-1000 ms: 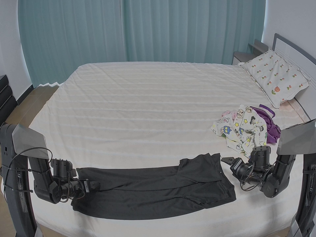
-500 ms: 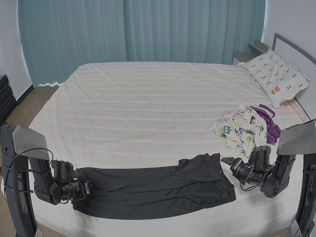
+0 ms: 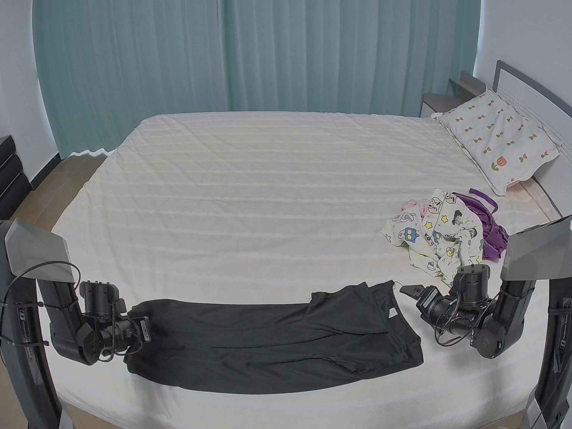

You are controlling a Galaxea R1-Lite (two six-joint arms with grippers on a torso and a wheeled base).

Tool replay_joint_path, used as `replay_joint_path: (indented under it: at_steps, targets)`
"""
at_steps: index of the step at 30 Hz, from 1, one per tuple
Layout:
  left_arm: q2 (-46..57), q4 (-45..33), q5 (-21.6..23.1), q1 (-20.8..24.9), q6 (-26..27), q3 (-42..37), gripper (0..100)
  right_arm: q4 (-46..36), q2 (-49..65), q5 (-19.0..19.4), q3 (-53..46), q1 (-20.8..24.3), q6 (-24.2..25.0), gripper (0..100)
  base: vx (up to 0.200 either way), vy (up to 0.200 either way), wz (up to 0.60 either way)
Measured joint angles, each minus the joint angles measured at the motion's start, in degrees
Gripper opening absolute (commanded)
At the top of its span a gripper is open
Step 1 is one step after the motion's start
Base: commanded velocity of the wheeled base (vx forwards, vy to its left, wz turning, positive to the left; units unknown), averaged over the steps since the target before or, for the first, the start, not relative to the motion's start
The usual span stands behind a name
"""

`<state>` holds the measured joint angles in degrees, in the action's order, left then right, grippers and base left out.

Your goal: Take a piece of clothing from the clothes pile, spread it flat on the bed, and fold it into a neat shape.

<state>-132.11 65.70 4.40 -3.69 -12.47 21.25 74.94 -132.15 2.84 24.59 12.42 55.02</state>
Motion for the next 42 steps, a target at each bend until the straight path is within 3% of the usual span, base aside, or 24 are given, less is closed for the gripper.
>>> replay_joint_path:
  at_steps: [9,15,21,33,42]
  targets:
    - [4.1,-2.1,1.3,-5.4,0.2,0.2,0,0.0,0.0,0.0,0.0,0.0,0.1,100,0.0,0.0,0.0]
    - [7.3,-6.4,5.5,-10.5,-0.2,1.1,0,0.0,0.0,0.0,0.1,-0.1,0.2,100,0.0,0.0,0.0]
    - [10.6,-9.0,6.5,-12.0,-1.3,0.8,0,0.0,0.0,0.0,0.1,-0.1,0.2,100,0.0,0.0,0.0]
    - [14.2,-9.0,1.1,-5.0,-4.8,-1.6,0,0.0,0.0,0.0,0.1,-0.2,0.2,100,0.0,-0.167,0.0]
    - [15.3,-9.1,-5.8,3.9,-7.9,-2.2,0,0.0,0.0,0.0,0.1,-0.2,0.2,100,0.0,-0.2,0.0]
